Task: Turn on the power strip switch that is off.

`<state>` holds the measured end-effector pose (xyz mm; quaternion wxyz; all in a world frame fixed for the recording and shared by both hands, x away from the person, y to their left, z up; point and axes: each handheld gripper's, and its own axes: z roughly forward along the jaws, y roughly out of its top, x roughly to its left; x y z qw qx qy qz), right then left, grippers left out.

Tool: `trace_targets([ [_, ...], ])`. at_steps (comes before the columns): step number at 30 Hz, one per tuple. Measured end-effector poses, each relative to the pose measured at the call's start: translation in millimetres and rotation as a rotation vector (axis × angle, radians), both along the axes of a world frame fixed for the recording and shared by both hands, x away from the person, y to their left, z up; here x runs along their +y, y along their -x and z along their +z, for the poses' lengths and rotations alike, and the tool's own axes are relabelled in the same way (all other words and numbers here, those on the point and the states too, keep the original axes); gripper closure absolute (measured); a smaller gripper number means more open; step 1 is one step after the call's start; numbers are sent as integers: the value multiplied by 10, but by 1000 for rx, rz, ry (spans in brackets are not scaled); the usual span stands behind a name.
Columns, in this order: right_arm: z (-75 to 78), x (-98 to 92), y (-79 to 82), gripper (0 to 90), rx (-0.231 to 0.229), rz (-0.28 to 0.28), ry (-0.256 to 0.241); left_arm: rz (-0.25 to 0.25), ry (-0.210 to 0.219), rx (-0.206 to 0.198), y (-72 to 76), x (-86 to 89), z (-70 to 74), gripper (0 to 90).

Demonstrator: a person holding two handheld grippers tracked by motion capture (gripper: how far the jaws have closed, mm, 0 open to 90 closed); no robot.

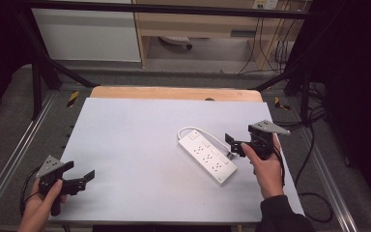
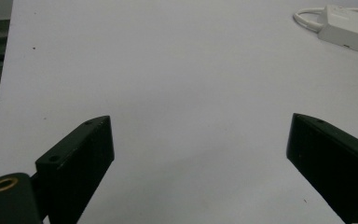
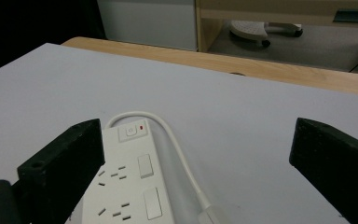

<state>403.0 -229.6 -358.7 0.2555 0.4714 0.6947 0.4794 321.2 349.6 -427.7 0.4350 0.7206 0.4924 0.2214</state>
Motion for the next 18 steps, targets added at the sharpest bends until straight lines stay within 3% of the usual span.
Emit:
trace_targets([
  [18, -54, 79, -73, 39, -24, 1, 18, -2, 6, -2, 0, 1, 1, 74],
])
